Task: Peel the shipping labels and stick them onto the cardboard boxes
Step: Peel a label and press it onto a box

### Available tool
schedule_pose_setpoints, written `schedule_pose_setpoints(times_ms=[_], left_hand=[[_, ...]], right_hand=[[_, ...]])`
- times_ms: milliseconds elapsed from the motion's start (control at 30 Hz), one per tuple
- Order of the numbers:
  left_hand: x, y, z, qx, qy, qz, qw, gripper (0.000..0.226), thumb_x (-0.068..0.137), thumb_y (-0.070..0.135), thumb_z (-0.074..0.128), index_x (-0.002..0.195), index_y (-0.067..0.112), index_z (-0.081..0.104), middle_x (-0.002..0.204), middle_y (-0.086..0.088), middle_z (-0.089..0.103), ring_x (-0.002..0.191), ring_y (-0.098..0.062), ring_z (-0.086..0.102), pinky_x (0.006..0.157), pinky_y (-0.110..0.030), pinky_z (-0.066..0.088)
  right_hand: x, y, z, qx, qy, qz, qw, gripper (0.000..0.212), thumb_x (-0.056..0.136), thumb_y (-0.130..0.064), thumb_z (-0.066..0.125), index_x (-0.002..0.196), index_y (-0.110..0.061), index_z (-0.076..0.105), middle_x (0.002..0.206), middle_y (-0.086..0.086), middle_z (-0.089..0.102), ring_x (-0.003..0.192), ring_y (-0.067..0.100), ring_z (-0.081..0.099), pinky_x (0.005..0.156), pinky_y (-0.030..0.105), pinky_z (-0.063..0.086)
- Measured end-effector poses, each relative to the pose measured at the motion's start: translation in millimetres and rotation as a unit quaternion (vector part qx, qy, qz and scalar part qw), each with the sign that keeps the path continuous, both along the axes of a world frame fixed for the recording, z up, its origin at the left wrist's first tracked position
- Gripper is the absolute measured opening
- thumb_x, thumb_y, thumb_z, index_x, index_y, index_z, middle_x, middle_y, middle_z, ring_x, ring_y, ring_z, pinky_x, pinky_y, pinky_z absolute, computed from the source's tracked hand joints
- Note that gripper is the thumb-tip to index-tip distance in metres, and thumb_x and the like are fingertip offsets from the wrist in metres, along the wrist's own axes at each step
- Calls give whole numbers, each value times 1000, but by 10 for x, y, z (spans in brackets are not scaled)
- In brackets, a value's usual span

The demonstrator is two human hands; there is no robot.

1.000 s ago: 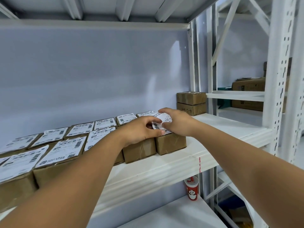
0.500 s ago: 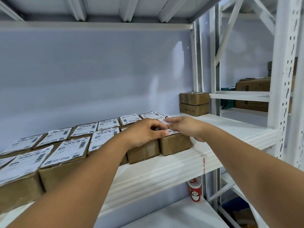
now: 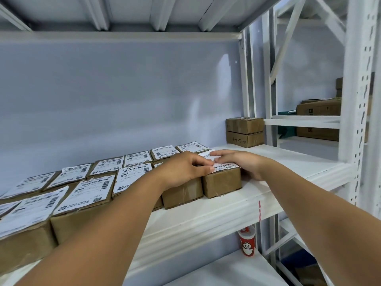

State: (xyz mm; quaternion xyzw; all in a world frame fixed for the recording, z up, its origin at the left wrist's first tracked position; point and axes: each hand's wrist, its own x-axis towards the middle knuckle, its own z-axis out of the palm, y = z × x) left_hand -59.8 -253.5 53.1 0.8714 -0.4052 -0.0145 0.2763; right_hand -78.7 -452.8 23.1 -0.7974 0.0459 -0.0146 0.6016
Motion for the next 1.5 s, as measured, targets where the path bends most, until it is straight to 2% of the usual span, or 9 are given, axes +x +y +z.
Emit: schedule_pose_setpoints(times_ms=[300, 400, 567, 700, 767, 867, 967, 1167, 1500], left_hand=[[41, -28, -21, -21, 33, 13, 999, 20, 89, 39, 60, 108, 37, 66, 120, 19, 61, 116, 1, 51, 101, -21, 34], [49, -94, -11, 24, 15, 60, 998, 35, 93, 43, 51, 125, 29, 56, 133, 11, 53, 124, -7, 45, 98, -21, 31], [43, -200, 46, 135, 4, 97, 986, 48, 95, 51, 37, 132, 21, 44, 140, 2, 44, 126, -17, 41, 97, -30, 31], [62, -274, 147, 196, 46, 126, 971, 65, 92, 59, 34, 143, 20, 23, 150, -4, 29, 137, -25, 27, 107, -39, 27], [105, -300, 200, 223, 60, 137, 963, 75, 86, 67, 37, 144, 23, 18, 153, -4, 24, 140, -27, 21, 110, -44, 24], [181, -274, 208, 202, 87, 134, 966, 86, 75, 75, 47, 140, 24, 23, 149, -1, 29, 137, -25, 26, 109, -44, 28], [256, -227, 123, 157, 110, 108, 975, 75, 73, 76, 51, 129, 29, 33, 142, 4, 35, 130, -19, 34, 102, -37, 31], [216, -222, 44, 116, 105, 44, 987, 81, 80, 69, 46, 148, 35, 18, 156, 16, 11, 143, -6, 9, 112, -29, 10], [177, -174, 56, 116, 117, 27, 986, 87, 77, 65, 55, 148, 36, 16, 155, 18, 9, 143, -3, 6, 110, -27, 9]], right_hand=[[87, 29, -21, 8, -12, -10, 1000, 37, 92, -30, 53, 128, -36, 56, 116, -1, 67, 95, 15, 63, 73, 24, 48], [29, 39, -50, 32, -24, 9, 999, 35, 95, -28, 51, 129, -36, 53, 117, -3, 65, 91, 11, 63, 63, 18, 48], [14, -6, -102, 51, -73, 26, 996, 33, 93, -23, 55, 126, -23, 61, 123, 2, 66, 109, 19, 62, 90, 26, 47], [-35, 1, -75, 32, -85, 38, 995, 38, 91, -20, 59, 129, -24, 59, 133, -18, 48, 106, 6, 57, 80, 12, 46], [-16, -18, -78, 18, -94, 34, 995, 41, 90, -21, 60, 131, -23, 57, 142, -22, 34, 119, 4, 48, 89, 17, 41], [-4, -25, -88, 34, -87, 35, 995, 43, 91, -17, 58, 134, -21, 54, 143, -14, 43, 118, 8, 53, 96, 22, 42], [-15, -7, -91, 69, -75, 41, 994, 42, 92, -13, 55, 133, -20, 55, 119, 0, 65, 99, 12, 63, 85, 19, 47], [-2, -30, -93, 66, -70, 50, 994, 44, 86, -18, 63, 129, -26, 56, 125, 0, 63, 109, 13, 61, 92, 23, 46], [-31, -72, -98, 35, -77, 102, 991, 58, 76, -22, 72, 131, -24, 56, 125, -4, 64, 111, 9, 61, 91, 23, 45]])
